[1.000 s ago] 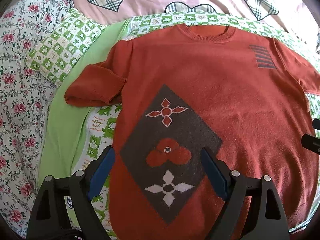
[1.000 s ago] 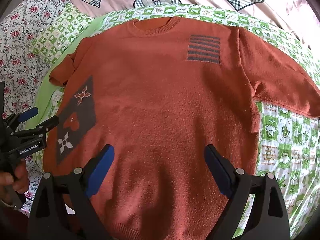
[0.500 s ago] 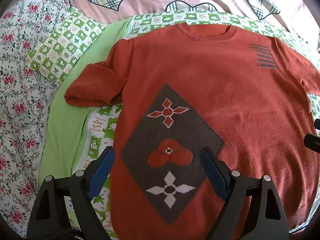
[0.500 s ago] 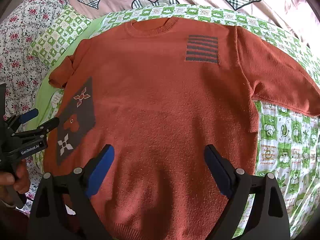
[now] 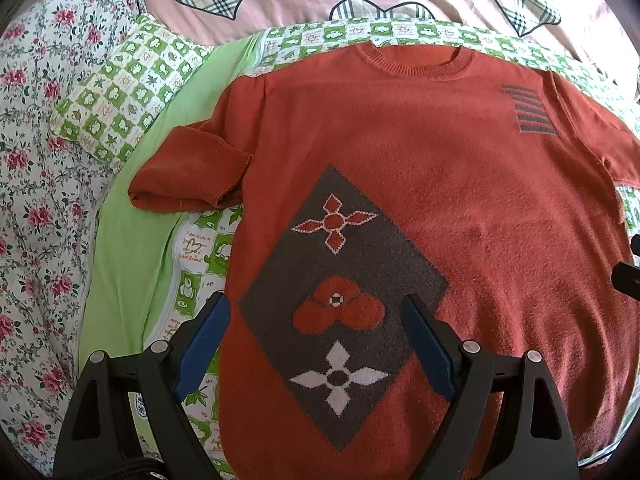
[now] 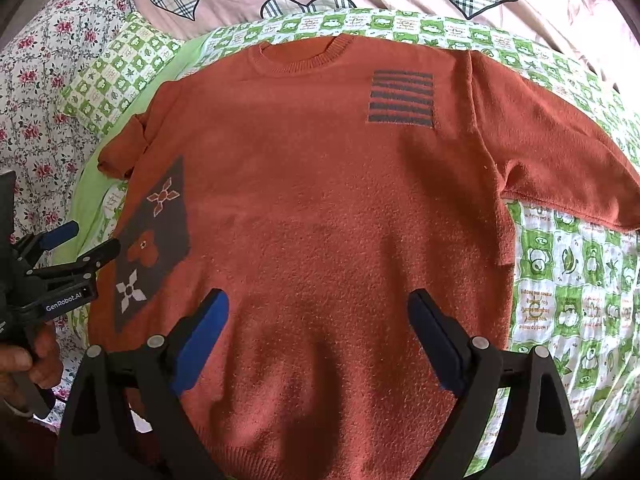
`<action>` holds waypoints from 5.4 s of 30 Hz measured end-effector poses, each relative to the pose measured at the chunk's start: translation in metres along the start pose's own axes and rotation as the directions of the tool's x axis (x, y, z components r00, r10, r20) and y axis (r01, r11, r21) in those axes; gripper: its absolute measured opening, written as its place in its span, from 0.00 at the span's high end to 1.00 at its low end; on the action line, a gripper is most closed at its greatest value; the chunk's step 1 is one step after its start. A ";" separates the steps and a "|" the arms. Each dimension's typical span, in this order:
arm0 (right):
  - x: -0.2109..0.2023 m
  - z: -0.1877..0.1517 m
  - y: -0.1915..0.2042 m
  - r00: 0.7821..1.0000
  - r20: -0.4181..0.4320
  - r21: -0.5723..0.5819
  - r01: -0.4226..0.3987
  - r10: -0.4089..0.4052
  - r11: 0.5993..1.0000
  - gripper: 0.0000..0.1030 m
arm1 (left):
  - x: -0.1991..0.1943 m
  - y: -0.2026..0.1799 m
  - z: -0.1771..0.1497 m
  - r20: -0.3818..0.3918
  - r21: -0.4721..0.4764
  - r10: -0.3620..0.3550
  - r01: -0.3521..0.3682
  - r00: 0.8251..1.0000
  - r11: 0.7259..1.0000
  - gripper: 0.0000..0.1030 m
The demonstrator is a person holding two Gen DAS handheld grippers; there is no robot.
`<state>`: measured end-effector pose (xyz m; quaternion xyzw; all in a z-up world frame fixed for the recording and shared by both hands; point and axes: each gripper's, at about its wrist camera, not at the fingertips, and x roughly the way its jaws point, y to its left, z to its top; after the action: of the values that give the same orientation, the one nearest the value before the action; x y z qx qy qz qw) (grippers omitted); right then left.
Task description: Fold small clothes
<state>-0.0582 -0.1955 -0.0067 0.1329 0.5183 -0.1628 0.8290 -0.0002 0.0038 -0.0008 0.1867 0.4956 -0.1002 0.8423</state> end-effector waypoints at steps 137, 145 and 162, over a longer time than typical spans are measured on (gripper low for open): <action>0.070 0.098 -0.054 0.997 -0.062 0.230 -0.035 0.051 0.973 0.52 | 0.140 0.068 0.155 0.057 -0.177 -0.204 0.211 0.977 0.961 0.98; 0.066 0.114 -0.117 0.999 -0.019 0.359 0.047 -0.043 0.932 0.46 | 0.139 0.082 0.149 0.031 -0.195 -0.200 0.202 0.979 0.960 0.98; 0.095 0.125 -0.127 0.987 -0.096 0.236 0.150 -0.131 0.960 0.90 | 0.145 0.056 0.141 -0.037 -0.167 -0.203 0.194 0.978 0.967 0.97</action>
<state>0.0309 -0.3727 -0.0451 0.2023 0.5352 -0.2779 0.7716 0.2031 -0.0012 -0.0533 0.0696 0.5408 -0.1383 0.8267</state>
